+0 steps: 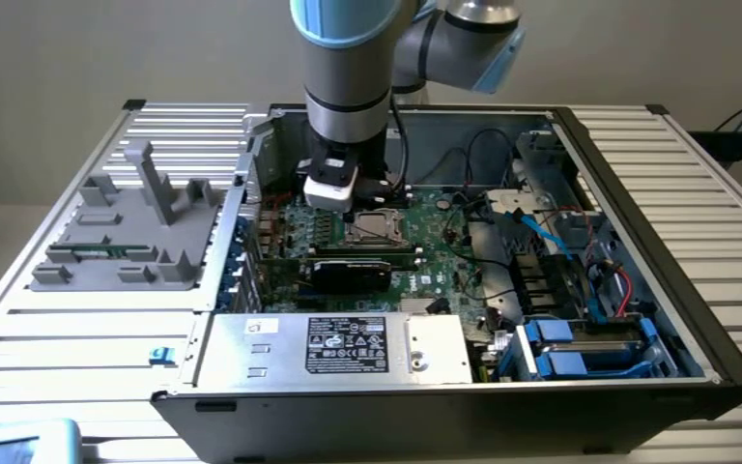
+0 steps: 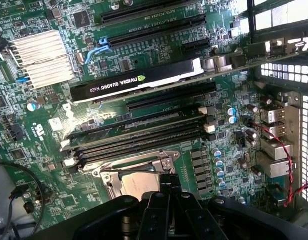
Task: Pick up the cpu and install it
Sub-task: 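Install the second cpu locking lever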
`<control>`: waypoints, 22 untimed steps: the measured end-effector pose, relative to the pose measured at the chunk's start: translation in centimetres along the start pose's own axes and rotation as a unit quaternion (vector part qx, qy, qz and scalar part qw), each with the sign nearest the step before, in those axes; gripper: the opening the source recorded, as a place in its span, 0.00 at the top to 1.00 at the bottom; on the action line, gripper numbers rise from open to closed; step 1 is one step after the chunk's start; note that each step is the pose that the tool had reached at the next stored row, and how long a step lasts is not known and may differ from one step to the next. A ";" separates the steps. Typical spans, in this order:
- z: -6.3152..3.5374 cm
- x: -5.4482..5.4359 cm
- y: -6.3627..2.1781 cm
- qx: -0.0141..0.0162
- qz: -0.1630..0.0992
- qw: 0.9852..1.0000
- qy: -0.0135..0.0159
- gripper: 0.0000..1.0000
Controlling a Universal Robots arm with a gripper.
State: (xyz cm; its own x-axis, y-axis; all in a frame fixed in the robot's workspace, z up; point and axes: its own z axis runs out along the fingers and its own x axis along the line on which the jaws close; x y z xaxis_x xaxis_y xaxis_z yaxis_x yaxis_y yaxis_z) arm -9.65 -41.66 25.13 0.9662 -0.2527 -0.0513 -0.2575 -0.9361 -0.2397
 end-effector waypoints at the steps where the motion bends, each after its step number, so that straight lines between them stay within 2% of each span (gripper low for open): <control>1: 0.00 0.0 0.04 0.000 0.000 1.000 0.000 0.89; 4: 0.16 0.1 0.23 0.001 0.000 1.000 -0.001 0.89; 7: 0.40 0.1 0.46 0.005 0.001 1.000 -0.002 0.89; 9: 0.53 0.1 0.59 0.007 0.002 1.000 -0.003 0.89; 18: 1.05 -0.3 1.08 0.007 0.004 1.000 -0.003 0.89; 22: 1.18 -0.3 1.18 0.006 0.004 1.000 -0.004 0.89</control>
State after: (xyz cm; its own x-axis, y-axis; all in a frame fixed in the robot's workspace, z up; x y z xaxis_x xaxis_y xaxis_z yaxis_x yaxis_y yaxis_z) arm -10.19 -42.41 23.71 0.9640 -0.2586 -0.0617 -0.2657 -0.9307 -0.2513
